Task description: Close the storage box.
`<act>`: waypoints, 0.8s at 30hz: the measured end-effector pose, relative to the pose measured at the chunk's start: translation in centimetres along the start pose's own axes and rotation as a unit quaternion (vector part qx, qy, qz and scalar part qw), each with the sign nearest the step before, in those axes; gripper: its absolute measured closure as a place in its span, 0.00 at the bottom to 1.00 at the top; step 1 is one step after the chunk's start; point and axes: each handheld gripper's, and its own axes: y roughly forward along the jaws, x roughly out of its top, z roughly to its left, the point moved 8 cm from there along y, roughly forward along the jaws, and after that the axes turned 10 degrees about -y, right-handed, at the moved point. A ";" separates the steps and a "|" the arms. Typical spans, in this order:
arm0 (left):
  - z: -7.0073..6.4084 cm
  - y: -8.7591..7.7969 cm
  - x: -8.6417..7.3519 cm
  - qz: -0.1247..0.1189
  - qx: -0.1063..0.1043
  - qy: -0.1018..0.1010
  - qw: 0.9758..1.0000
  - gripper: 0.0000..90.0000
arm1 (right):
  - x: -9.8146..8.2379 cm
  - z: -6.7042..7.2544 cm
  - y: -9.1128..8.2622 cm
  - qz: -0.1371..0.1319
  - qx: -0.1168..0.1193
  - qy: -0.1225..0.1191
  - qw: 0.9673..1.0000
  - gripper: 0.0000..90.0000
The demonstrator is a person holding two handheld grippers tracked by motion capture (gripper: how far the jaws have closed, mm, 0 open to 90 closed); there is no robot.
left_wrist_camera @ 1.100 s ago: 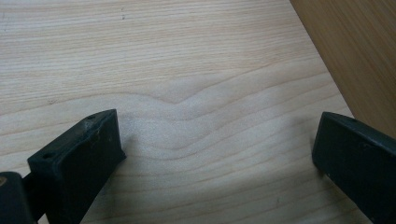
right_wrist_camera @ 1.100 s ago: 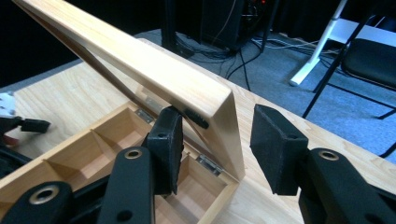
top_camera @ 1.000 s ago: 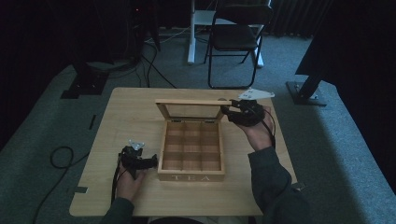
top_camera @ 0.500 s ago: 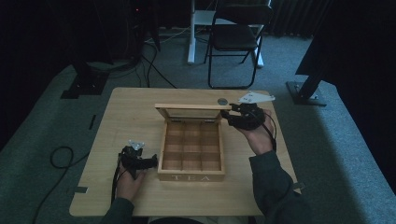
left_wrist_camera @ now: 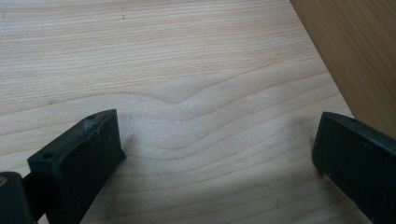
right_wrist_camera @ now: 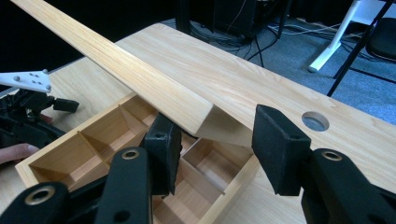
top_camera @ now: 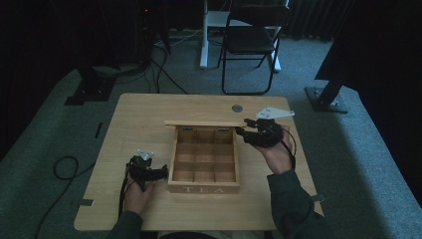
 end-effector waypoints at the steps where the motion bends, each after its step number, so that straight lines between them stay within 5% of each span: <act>1: 0.0 0.0 0.0 0.000 0.000 0.000 1.000 0.02 | -0.1 0.1 0.0 0.000 0.000 0.000 1.000 0.58; 24: 0.0 0.0 0.0 -0.001 -0.001 -0.001 1.000 0.02 | -3.2 2.4 -0.5 -0.015 0.012 0.019 1.000 0.55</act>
